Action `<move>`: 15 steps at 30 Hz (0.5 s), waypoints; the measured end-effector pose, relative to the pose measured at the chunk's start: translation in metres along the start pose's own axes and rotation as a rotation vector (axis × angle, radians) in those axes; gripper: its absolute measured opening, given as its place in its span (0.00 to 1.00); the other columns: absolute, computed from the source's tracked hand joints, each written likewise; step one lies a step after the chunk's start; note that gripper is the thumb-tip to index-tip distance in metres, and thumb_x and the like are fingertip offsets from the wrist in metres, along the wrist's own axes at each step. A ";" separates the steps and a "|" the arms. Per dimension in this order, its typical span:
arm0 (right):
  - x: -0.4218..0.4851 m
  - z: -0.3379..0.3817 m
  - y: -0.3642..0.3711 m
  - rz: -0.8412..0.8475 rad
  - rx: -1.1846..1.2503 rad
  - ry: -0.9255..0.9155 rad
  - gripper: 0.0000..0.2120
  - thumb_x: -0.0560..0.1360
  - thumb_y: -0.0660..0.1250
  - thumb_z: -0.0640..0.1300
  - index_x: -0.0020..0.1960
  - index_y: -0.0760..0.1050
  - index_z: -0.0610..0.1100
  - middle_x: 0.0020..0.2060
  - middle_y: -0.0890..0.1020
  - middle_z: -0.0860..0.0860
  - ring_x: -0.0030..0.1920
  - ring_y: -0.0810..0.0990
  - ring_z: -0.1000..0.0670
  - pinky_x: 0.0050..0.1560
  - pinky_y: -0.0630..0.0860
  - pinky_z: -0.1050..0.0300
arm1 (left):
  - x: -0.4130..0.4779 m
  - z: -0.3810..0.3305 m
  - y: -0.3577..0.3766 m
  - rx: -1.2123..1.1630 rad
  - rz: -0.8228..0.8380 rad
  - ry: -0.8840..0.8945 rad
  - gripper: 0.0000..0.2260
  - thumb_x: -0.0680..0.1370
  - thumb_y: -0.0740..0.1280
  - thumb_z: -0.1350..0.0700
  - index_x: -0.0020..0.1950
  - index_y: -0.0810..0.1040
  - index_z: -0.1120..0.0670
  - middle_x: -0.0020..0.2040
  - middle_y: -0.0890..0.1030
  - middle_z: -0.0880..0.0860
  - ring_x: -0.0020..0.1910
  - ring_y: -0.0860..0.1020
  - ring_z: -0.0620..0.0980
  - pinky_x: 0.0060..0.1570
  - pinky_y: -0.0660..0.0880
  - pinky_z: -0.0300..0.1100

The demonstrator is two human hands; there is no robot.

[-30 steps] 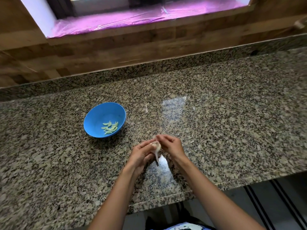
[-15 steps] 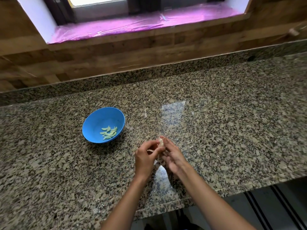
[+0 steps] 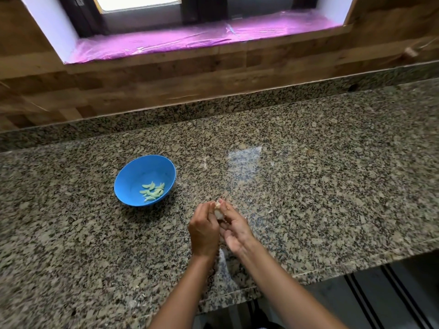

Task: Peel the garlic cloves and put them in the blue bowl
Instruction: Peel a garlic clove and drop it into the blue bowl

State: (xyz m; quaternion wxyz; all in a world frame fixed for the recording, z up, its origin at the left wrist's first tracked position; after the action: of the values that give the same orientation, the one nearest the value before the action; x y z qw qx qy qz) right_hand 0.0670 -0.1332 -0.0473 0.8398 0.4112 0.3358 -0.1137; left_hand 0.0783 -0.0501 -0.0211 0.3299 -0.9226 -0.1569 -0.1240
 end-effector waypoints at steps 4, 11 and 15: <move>0.004 0.001 -0.004 -0.008 -0.010 -0.034 0.14 0.74 0.66 0.37 0.59 0.76 0.38 0.42 0.83 0.42 0.42 0.81 0.47 0.43 0.81 0.56 | -0.001 0.008 0.002 0.027 0.089 0.026 0.08 0.78 0.65 0.61 0.54 0.80 0.61 0.45 0.83 0.55 0.36 0.77 0.42 0.32 0.70 0.22; 0.004 0.037 -0.011 -0.062 -0.600 -0.284 0.13 0.73 0.68 0.40 0.58 0.77 0.44 0.46 0.83 0.45 0.41 0.81 0.48 0.38 0.79 0.59 | -0.005 0.030 0.001 -0.532 0.165 -0.475 0.06 0.75 0.68 0.61 0.52 0.81 0.56 0.42 0.84 0.53 0.37 0.82 0.47 0.39 0.80 0.38; 0.008 0.085 -0.023 -0.281 -1.441 -0.805 0.19 0.76 0.64 0.40 0.67 0.70 0.48 0.48 0.81 0.53 0.29 0.73 0.56 0.25 0.70 0.67 | 0.007 0.056 -0.017 -0.168 0.204 -0.396 0.09 0.76 0.68 0.58 0.56 0.80 0.53 0.42 0.83 0.49 0.34 0.80 0.47 0.33 0.77 0.34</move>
State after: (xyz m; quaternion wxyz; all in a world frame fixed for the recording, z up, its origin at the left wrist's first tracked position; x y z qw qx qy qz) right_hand 0.1018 -0.2127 -0.0295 0.9309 -0.3440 0.0488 -0.1128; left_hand 0.0856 0.0001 -0.0517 0.2255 -0.9642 -0.1135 0.0805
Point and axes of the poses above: each hand's wrist, its own x-axis towards the middle knuckle, its own y-axis out of the palm, z = x × y, the point moved 6 cm from there along x, towards the middle knuckle
